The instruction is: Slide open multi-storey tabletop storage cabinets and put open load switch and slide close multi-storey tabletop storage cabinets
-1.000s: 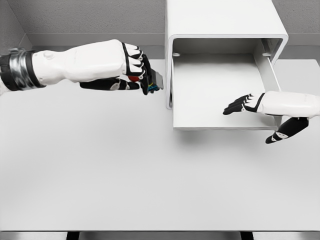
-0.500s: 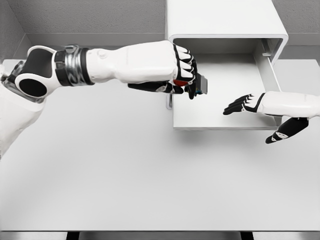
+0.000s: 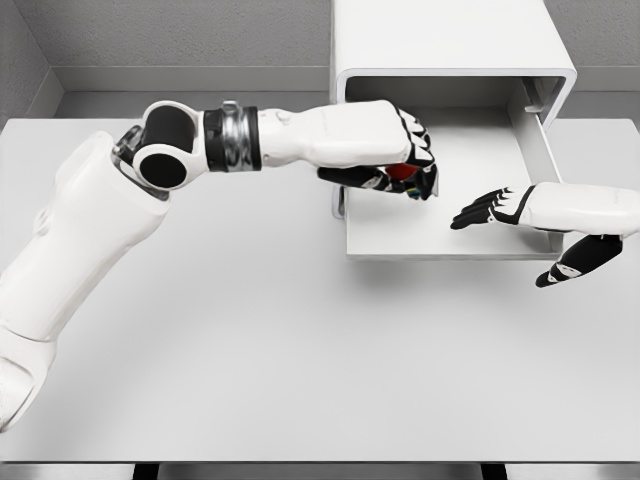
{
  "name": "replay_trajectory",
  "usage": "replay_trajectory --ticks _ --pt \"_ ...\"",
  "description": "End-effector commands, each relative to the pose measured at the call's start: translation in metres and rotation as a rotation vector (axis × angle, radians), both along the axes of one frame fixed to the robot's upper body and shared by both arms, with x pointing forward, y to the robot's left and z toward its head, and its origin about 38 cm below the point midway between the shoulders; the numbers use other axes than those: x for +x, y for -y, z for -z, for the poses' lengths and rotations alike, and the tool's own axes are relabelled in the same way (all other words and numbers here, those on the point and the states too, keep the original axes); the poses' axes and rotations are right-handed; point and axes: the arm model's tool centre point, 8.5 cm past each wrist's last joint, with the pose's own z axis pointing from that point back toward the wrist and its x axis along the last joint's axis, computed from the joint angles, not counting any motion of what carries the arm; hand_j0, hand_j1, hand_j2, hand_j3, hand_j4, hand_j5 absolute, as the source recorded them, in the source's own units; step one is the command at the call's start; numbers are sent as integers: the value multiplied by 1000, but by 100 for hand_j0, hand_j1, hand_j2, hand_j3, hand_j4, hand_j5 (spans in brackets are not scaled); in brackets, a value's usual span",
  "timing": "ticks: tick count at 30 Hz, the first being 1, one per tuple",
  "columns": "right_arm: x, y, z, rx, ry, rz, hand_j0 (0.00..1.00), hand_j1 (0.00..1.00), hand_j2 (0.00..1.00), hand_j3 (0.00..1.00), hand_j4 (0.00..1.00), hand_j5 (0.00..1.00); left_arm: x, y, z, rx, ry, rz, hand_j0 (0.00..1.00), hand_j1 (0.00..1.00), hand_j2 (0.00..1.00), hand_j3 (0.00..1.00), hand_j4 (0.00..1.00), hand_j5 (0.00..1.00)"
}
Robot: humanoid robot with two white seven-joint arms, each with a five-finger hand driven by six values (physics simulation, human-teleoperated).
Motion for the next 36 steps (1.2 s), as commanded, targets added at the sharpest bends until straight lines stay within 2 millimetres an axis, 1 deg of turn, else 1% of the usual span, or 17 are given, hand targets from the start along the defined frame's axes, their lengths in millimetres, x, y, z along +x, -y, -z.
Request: replay_trajectory --ticks 1,2,4,5,10,13,14,16,17,18,20,22,25,29,32,34,36 --pt "0 1 -1 6 -2 7 100 100 100 100 100 100 3 5 4 -1 -13 -7 46 46 46 46 46 46" --pt "-1 5 -3 0 1 15 100 100 100 100 100 100 3 6 3 -2 -12 -5 53 53 53 53 53 53" --pt "-1 6 -3 -3 2 18 100 100 100 100 100 100 2 7 4 0 -12 -5 89 89 89 89 89 89" --pt "-1 8 -5 -3 5 22 100 100 100 100 100 100 2 7 4 -1 -11 -3 100 100 100 100 100 100" --pt "-1 8 -6 -4 7 23 100 100 100 100 100 100 2 7 2 -2 -8 -2 100 100 100 100 100 100" --pt "-2 8 -6 -4 7 22 100 100 100 100 100 100 -2 9 -8 -22 6 18 100 100 100 100 100 100" --pt "-2 8 -6 -2 8 22 100 100 100 100 100 100 -18 12 -24 -64 24 76 100 100 100 100 100 100" --pt "-1 7 -6 -2 8 21 100 100 100 100 100 100 -36 -8 -43 -116 14 134 100 100 100 100 100 100" --pt "-2 7 -5 -2 6 21 100 100 100 100 100 100 -40 -27 -48 -126 -5 139 100 100 100 100 100 100" --pt "-1 7 -5 -1 6 20 100 100 100 100 100 100 -52 -45 -48 -115 -51 171 100 100 100 100 100 100" --pt "0 3 -4 4 5 13 100 100 100 100 100 100 -63 -90 -54 -101 -99 146 100 100 100 100 100 100" --pt "1 -2 -3 12 4 0 100 100 100 100 100 100 -62 -134 -40 -61 -169 50 100 100 100 100 100 100" --pt "3 -11 0 25 3 -21 100 100 100 100 100 100 -64 -176 -30 -24 -234 -43 100 100 100 100 100 100" --pt "3 -12 3 -2 5 -34 100 100 100 100 100 100 -67 -184 -16 -14 -271 -66 100 100 100 100 100 100" --pt "8 -23 1 -47 54 -75 100 100 100 100 100 100 -68 -185 -7 -12 -296 -69 100 100 100 100 100 100" --pt "11 -34 2 -57 74 -105 100 100 100 100 100 100 -68 -184 -7 -13 -297 -66 100 100 100 100 100 100" --pt "11 -35 4 -66 76 -110 100 100 100 100 100 100 -69 -184 -7 -14 -297 -64 100 100 100 100 100 100"
